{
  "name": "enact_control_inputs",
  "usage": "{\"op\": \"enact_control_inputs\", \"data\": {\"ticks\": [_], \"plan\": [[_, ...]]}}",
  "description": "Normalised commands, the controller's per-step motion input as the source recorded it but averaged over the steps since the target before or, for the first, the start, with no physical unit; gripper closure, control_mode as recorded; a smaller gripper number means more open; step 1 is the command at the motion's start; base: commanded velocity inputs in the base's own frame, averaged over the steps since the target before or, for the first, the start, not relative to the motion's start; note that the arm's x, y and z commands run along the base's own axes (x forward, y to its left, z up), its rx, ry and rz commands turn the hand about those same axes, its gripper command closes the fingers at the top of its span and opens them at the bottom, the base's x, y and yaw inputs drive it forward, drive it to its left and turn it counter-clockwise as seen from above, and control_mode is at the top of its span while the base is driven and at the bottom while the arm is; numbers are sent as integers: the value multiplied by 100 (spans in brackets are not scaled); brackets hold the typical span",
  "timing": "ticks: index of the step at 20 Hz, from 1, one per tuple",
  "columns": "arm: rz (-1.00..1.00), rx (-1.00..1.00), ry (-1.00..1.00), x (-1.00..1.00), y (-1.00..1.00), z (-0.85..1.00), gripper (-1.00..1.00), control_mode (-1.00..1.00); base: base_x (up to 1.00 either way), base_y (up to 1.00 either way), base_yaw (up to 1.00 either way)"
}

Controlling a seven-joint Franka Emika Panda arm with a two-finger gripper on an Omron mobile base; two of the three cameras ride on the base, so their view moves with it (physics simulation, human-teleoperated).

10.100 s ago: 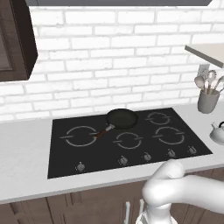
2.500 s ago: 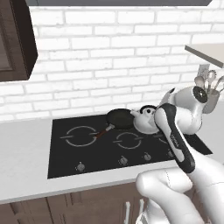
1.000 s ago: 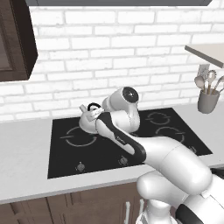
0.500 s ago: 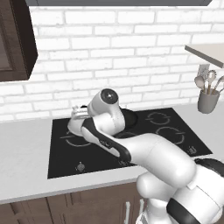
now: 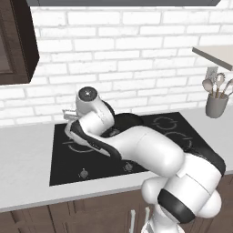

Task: Pick the kettle from the counter and place it on a stove burner. Then turn the burner on.

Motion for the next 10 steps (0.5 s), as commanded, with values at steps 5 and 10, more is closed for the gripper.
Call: {"op": "enact_control_inputs", "data": {"ticks": [5,10], "plan": [[-34,0,0,7,3,-1,100,-100,0,0,0],[-20,0,5,13,0,0,100,-100,0,0,0]]}}
